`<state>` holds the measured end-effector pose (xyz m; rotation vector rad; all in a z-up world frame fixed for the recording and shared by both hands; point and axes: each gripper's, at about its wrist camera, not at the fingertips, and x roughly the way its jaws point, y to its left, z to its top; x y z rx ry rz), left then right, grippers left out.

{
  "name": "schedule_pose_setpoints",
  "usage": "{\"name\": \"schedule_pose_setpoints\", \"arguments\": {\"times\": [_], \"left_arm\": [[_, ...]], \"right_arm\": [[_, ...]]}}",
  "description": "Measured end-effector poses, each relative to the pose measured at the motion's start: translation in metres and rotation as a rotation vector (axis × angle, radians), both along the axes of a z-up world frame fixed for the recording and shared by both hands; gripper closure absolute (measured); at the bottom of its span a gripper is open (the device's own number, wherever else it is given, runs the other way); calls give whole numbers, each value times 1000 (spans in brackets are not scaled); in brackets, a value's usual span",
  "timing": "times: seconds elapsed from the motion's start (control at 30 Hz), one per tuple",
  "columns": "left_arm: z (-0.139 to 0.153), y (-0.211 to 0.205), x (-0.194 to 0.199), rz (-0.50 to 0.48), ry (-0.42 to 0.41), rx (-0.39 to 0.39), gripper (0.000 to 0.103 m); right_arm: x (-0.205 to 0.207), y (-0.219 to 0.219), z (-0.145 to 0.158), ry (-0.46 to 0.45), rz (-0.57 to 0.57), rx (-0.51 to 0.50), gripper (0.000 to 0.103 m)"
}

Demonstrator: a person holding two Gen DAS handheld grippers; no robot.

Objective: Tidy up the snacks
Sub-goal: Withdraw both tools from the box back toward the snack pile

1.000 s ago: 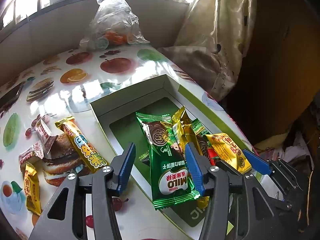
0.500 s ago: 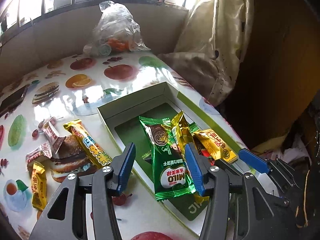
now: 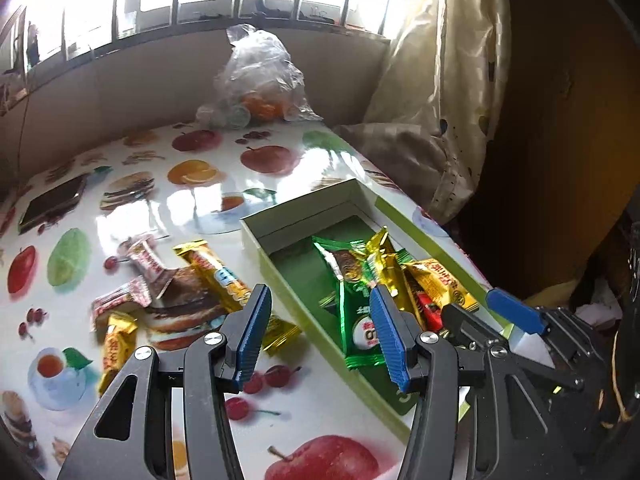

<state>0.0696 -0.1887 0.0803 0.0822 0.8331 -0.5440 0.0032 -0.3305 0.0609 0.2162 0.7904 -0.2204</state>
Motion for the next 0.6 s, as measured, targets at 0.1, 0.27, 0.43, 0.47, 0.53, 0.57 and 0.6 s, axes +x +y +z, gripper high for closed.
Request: {"name": "schedule_pose_setpoints", "arguments": {"times": [0.1,0.27,0.43,0.47,0.53,0.57,0.6], "left_arm": [[2,8,-4,12,-14,6,50],[5,23,-5,39,-25,3,50],[6,36,-7,63,-37,9,50],[6,40,-7,70,-36,9,50],[5,46,-7,78,-33,6,50],[5,49,-7,85,-32,7,50],[5,52,-7,91,-34,9,50]], "right_arm": [[0,6,3,-8,10,-3,51],[1,16,7,-19,22,-3,51],[3,28,9,-29,44,-2,51],[3,30,10,-30,48,-2,51],[4,34,11,-34,57,0,51],[5,36,11,-36,62,3,51],[6,39,12,-37,67,4,51]]}}
